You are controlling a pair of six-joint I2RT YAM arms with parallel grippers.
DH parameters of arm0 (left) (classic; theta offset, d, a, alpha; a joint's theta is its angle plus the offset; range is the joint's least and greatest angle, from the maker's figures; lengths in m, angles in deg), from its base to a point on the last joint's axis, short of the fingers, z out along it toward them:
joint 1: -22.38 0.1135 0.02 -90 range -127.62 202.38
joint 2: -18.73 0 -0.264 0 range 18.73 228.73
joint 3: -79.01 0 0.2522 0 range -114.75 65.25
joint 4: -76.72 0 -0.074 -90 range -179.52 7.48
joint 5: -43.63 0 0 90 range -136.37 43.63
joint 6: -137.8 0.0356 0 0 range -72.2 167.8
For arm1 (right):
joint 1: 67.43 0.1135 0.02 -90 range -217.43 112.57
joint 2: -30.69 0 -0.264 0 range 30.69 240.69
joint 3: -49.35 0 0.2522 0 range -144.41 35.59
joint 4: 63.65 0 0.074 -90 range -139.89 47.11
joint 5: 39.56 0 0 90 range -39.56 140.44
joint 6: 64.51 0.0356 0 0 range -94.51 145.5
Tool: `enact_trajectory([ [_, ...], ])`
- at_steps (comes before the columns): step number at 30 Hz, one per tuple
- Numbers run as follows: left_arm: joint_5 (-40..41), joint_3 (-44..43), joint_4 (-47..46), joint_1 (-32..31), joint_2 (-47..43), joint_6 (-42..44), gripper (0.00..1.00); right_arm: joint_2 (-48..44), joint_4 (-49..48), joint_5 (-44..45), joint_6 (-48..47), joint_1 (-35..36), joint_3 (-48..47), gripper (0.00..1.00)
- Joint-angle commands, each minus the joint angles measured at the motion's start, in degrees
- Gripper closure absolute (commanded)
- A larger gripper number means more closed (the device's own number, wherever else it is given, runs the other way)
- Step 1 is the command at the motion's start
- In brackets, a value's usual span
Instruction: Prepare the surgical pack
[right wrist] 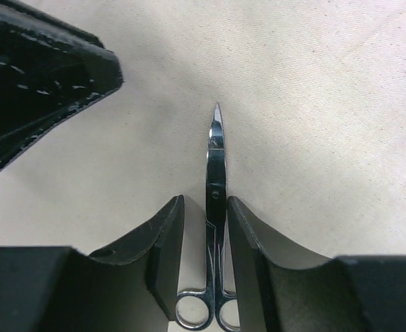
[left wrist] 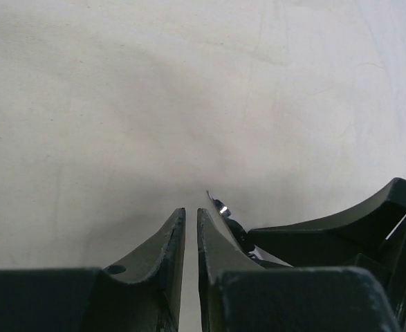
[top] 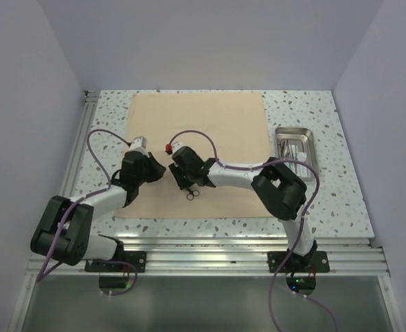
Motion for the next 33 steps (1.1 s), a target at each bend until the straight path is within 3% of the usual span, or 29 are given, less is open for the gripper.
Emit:
enact_trajectory([
  [1, 3.5, 0.9, 1.1, 0.5, -2.8, -0.7, 0.84, 4.7, 7.5, 10.1, -1.4, 0.0, 1.3, 0.64],
  [9, 1.1, 1.8, -0.6, 0.6, -4.4, 0.2, 0.83, 3.6, 6.7, 10.2, -0.3, 0.1, 1.7, 1.0],
  [14, -3.1, 2.1, -2.9, 0.5, -4.3, 1.2, 0.64, -1.2, 1.3, 5.1, 0.5, -0.1, 5.3, 1.0],
  [16, -4.8, 2.2, -3.4, 0.5, -4.3, 1.3, 0.49, -4.0, -1.6, 1.9, 1.2, -0.5, 6.5, 1.0],
  [20, -7.2, 1.8, -4.1, 0.5, -2.6, 1.0, 0.36, -7.6, -5.1, -2.6, 3.1, -2.0, 9.5, 1.0],
  [33, -14.8, -7.7, 4.3, 0.5, 3.6, -1.6, 0.28, -14.1, -16.8, -8.0, 3.7, -3.5, 16.2, 1.0],
])
